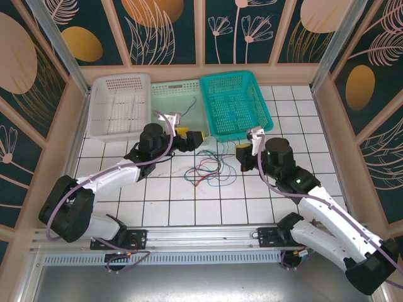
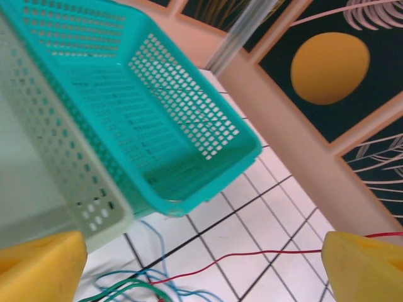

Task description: Untangle the cables

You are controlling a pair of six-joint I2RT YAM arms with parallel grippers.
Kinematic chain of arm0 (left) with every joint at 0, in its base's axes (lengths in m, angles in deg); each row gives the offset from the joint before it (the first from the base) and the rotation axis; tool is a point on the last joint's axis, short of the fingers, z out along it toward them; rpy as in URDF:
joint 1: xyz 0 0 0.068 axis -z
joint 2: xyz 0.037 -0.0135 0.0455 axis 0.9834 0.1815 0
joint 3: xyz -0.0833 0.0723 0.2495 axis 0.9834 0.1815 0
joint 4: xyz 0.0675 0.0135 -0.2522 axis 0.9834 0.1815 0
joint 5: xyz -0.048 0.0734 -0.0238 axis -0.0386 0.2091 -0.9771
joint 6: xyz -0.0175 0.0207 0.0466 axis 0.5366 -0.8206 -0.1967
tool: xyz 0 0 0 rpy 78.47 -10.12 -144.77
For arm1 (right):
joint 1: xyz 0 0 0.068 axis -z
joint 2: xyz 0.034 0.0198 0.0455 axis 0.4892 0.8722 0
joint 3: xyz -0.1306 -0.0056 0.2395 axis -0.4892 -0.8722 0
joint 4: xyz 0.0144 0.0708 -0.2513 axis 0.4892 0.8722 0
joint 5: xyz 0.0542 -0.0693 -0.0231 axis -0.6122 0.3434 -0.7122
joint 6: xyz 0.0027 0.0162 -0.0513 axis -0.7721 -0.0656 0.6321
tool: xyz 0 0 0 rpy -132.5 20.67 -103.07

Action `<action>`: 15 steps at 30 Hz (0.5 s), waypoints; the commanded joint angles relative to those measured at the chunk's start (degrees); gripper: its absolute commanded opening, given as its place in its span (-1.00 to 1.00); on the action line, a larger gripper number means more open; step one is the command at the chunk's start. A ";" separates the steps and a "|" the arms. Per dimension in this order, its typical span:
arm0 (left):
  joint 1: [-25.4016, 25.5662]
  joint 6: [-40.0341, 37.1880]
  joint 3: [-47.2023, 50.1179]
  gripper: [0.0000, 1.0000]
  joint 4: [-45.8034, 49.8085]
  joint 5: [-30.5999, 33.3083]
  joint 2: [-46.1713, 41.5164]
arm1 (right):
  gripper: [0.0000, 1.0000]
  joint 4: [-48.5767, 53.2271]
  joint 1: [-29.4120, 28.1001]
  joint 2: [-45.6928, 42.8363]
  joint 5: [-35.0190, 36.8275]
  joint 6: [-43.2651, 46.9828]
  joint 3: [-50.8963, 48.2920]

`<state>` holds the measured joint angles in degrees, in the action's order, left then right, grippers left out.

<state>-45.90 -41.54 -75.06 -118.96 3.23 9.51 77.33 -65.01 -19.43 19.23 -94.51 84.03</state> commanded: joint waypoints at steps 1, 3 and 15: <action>1.63 1.36 -1.06 0.88 -5.43 -4.64 1.50 | -1.00 -1.21 -0.07 -1.55 -1.24 1.20 2.94; 2.82 0.70 -1.20 0.83 -7.19 -6.59 2.08 | -1.00 -1.32 -0.06 -1.40 0.47 0.03 3.42; 8.55 -2.29 -2.68 0.63 -13.71 -15.29 7.15 | -1.00 -2.26 0.31 0.29 3.60 -3.43 5.24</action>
<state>-37.79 -42.13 -76.30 -128.95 -9.47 16.29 76.87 -64.94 -18.18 21.50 -97.15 86.24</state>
